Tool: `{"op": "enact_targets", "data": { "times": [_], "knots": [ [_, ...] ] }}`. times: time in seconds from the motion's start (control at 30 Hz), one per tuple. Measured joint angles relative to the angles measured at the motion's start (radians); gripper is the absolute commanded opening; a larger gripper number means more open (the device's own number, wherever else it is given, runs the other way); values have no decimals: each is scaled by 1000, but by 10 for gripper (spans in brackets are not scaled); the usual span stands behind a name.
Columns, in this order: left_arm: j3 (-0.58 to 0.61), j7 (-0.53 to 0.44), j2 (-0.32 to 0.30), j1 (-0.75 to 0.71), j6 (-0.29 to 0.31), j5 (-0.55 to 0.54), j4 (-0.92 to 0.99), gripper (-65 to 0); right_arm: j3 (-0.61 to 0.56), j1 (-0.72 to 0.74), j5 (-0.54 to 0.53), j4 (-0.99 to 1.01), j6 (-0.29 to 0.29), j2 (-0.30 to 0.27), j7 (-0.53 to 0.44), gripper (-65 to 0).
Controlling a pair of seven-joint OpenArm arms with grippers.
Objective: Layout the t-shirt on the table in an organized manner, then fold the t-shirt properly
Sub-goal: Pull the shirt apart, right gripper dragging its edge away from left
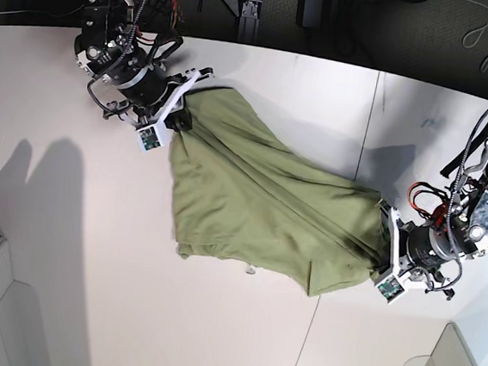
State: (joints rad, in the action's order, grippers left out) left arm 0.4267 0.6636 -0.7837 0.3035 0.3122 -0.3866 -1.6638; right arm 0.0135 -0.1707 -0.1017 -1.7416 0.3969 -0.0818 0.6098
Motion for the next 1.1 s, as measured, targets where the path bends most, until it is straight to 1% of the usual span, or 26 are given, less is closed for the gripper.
{"op": "enact_targets", "data": {
  "times": [0.1,0.2,0.3,0.33,0.37,0.4,0.47,0.5,0.57,0.6,0.67,0.73,0.8,0.87,0.93,1.0,1.03,1.07,1.1],
  "knots": [
    [0,3,-55,-32,0,-7,-55,-632,76,13,-6,0,4,1,0,-650],
    [1,13,-83,-87,7,-20,-98,-632,135,21,-48,0,5,-23,0,-650],
    [0,13,-92,-143,14,-22,-109,-629,178,27,-92,0,8,-66,0,-650],
    [1,14,-92,-162,18,-19,-109,-625,188,27,-92,0,8,-81,0,-650],
    [0,34,-89,-183,2,18,-109,-616,198,27,-77,0,5,-93,6,-650],
    [-5,46,-93,-204,-5,32,-104,-613,211,27,-61,0,-2,-106,13,-650],
    [-7,45,-94,-240,-7,26,-102,-595,233,21,-59,5,-4,-137,21,-650],
    [-7,43,-88,-256,-6,26,-103,-581,243,21,-59,5,-4,-144,19,-628],
    [-7,40,-71,-281,-1,18,-104,-555,251,24,-72,5,-8,-148,19,-526],
    [-6,39,-64,-292,6,19,-105,-539,256,24,-92,5,-10,-150,19,-485],
    [-6,39,-53,-308,15,19,-109,-510,268,24,-113,5,-18,-152,19,-437],
    [-6,37,-35,-311,17,23,-120,-496,281,24,-138,5,-21,-154,19,-432],
    [-13,26,-3,-300,16,26,-134,-496,286,24,-185,3,-23,-154,19,-432],
    [-19,-17,31,-284,18,25,-137,-493,286,21,-206,-22,-23,-153,33,-432],
    [-21,-47,48,-270,18,34,-136,-446,286,20,-219,-78,-22,-150,61,-432],
    [-25,-65,68,-250,16,49,-117,-386,288,25,-232,-141,3,-139,68,-432],
    [-26,-73,86,-236,19,52,-95,-363,287,27,-267,-163,11,-135,69,-432],
    [-26,-90,106,-217,22,51,-65,-352,287,28,-289,-175,32,-130,69,-432],
    [-26,-103,126,-196,24,46,-26,-348,286,30,-304,-183,41,-120,72,-432]
  ]
}}
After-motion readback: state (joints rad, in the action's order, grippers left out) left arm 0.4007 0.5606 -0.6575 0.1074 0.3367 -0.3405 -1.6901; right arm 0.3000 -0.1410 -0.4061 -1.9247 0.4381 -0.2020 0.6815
